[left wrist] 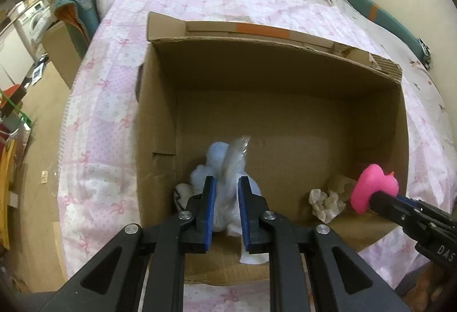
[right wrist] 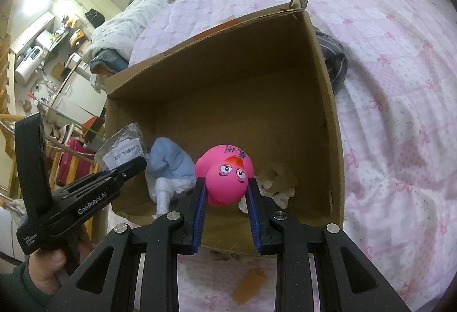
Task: Organize soft objects
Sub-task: 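Carry the duck and plastic bag over the box and open both grippers, then withdraw both open grippers from the box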
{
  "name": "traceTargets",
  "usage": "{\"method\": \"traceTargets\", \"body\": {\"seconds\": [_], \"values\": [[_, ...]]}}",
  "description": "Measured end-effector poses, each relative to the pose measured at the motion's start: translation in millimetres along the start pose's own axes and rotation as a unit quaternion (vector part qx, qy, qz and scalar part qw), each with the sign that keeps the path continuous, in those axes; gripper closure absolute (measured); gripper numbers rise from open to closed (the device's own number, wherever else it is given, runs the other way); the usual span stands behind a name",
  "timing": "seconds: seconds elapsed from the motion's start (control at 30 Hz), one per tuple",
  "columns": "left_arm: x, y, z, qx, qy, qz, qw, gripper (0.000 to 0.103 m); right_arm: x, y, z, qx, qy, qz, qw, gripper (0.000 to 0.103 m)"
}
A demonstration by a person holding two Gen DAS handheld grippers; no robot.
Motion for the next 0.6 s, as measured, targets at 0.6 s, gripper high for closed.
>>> {"method": "traceTargets", "body": {"seconds": [0.6], "values": [[10, -7, -15, 0.015, 0.031, 0.005, 0.9994, 0.038, 1, 2, 5, -0.011, -0.002, 0.005, 1.0, 0.074]]}}
Point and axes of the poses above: each gripper's, at about its wrist camera, not at the fingertips, and z roughly the way its jaws point, y to its right, x to its top, the point moved 10 cm from there along z, roughly the way its jaws point, and after that the axes turned 13 degrees about x, right-handed, at the moved point
